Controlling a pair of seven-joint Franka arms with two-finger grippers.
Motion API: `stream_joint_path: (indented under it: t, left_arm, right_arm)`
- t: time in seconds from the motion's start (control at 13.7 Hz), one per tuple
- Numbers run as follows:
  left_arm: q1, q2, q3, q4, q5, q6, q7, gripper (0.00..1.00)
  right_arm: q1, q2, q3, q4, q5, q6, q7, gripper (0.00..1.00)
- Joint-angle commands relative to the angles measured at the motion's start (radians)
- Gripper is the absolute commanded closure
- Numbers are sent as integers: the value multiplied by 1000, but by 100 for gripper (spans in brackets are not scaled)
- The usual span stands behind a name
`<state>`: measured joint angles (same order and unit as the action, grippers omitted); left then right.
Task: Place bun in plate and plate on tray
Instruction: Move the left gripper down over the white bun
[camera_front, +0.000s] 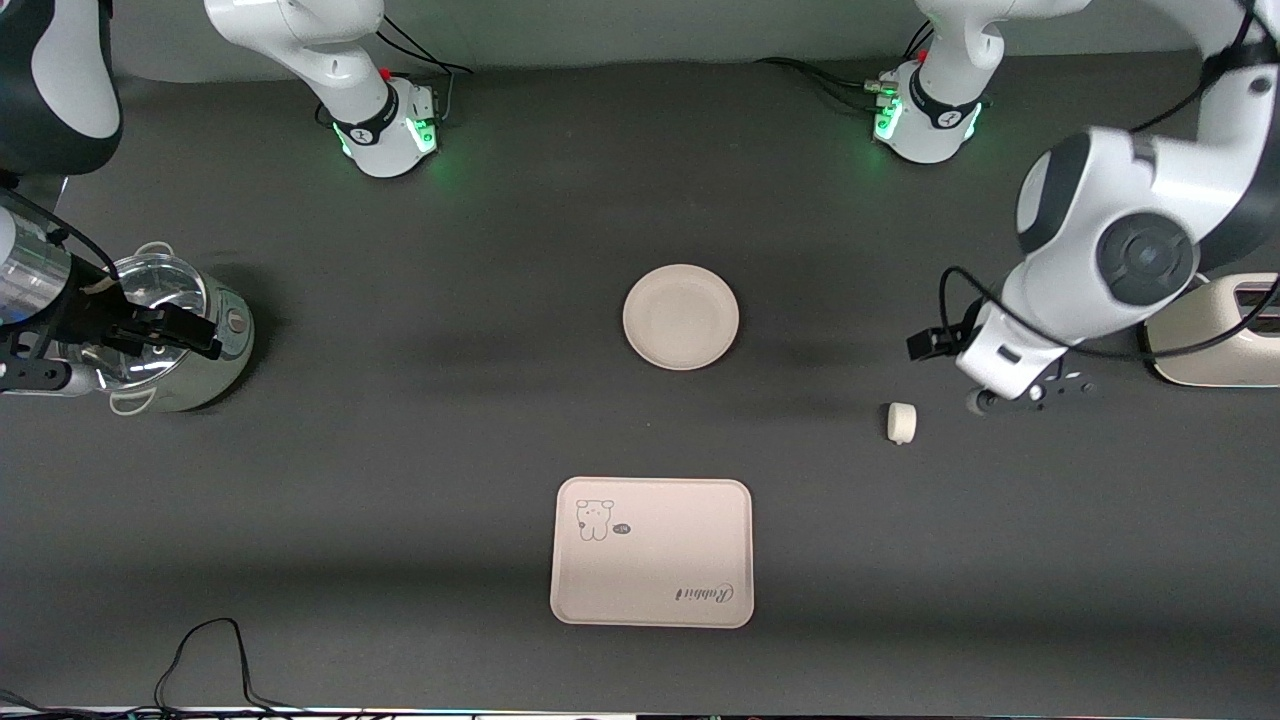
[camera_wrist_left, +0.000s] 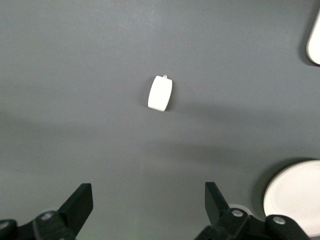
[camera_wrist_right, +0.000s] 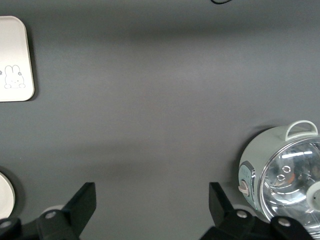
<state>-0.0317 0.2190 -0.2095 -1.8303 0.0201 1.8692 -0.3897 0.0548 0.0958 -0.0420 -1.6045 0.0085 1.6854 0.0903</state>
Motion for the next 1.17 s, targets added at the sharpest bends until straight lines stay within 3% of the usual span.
stream_joint_path:
  t: [0.0, 0.66, 1.1]
  left_arm:
    - [6, 103, 5, -7, 12, 102, 29, 0]
    - [9, 328, 19, -17, 55, 289, 77, 0]
    - [9, 378, 19, -21, 55, 357, 77, 0]
  right_arm:
    - [7, 15, 4, 3, 11, 3, -15, 0]
    - [30, 50, 17, 5, 10, 60, 49, 0]
    - [33, 73, 39, 12, 10, 100, 89, 0]
